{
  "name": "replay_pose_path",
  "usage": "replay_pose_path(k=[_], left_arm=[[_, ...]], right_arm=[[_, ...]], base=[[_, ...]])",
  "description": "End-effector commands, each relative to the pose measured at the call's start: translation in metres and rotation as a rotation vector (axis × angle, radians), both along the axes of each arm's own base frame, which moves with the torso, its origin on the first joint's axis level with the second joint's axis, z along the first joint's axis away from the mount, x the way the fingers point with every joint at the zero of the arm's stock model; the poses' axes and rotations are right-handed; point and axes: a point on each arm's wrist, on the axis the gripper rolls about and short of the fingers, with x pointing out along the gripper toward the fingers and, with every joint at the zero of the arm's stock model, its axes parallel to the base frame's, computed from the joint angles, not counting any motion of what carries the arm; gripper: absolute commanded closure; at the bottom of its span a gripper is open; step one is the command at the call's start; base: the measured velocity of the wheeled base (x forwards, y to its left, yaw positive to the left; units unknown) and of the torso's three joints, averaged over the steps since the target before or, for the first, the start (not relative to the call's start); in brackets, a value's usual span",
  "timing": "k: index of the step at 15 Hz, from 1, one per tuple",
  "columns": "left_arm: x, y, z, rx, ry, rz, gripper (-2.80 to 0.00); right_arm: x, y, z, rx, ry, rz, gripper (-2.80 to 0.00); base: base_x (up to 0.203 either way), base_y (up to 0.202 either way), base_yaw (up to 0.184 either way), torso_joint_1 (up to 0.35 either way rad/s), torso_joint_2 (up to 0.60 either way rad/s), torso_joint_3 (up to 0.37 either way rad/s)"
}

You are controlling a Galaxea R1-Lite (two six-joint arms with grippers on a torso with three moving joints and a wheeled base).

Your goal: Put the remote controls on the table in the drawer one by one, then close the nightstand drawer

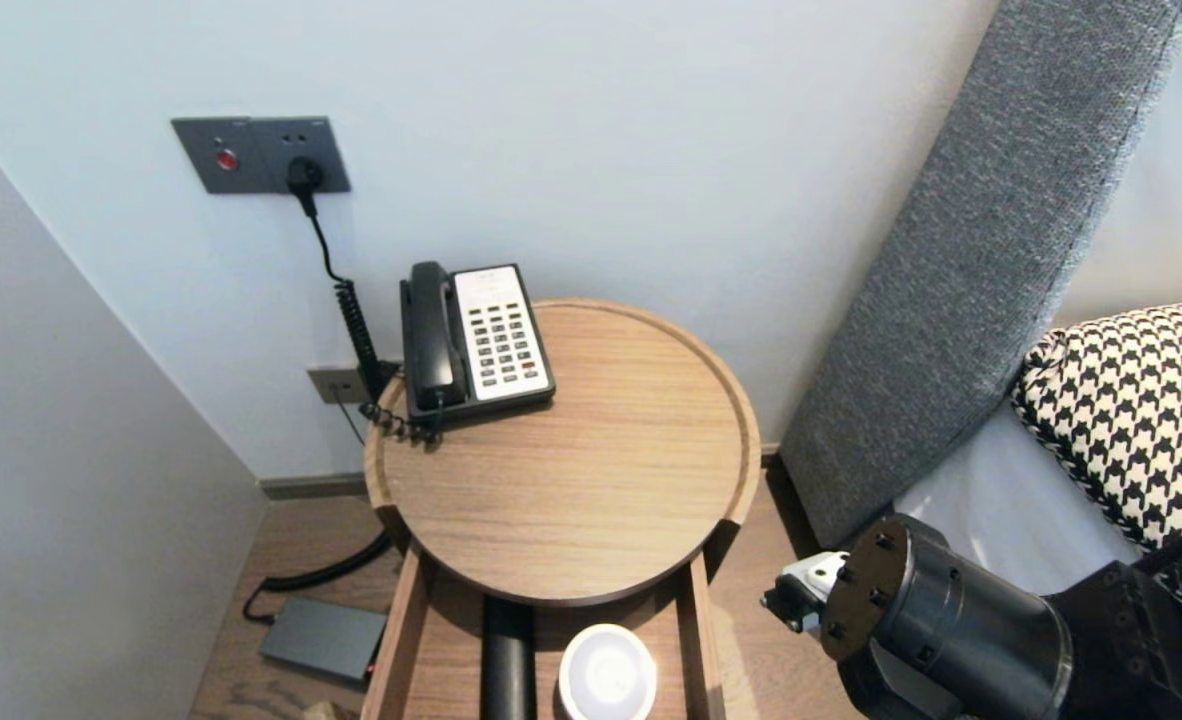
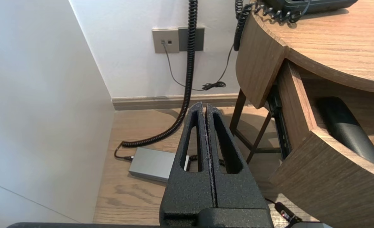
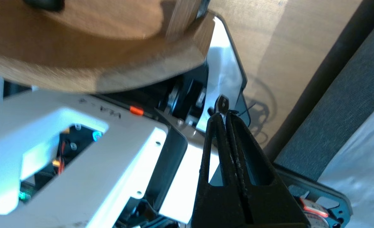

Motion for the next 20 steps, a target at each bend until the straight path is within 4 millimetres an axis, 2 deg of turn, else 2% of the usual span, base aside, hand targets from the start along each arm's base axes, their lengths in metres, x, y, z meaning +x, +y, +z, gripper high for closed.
replay_pose_path(k=[1, 7, 10, 20], left_arm=[[0.001, 0.0, -0.003, 0.0, 0.007, 0.0, 0.0], [0.001, 0.0, -0.003, 0.0, 0.007, 0.0, 0.0], [0.001, 0.0, -0.003, 0.0, 0.007, 0.0, 0.0], [0.001, 0.0, -0.003, 0.0, 0.007, 0.0, 0.0]], right_arm=[[-0.004, -0.003, -0.009, -0.029, 0.031, 0.012, 0.0], [-0.007, 0.0, -0.031, 0.039, 0.008, 0.054, 0.0], [-0.006, 0.004, -0.044, 0.015, 0.023, 0.065, 0.0], [0.009, 0.029, -0.065, 0.027, 0.009, 0.062, 0.0]], base=[[0.0, 0.0, 0.0, 0.0, 0.0, 0.0], [0.0, 0.0, 0.0, 0.0, 0.0, 0.0], [0.0, 0.0, 0.0, 0.0, 0.0, 0.0], [0.0, 0.0, 0.0, 0.0, 0.0, 0.0]])
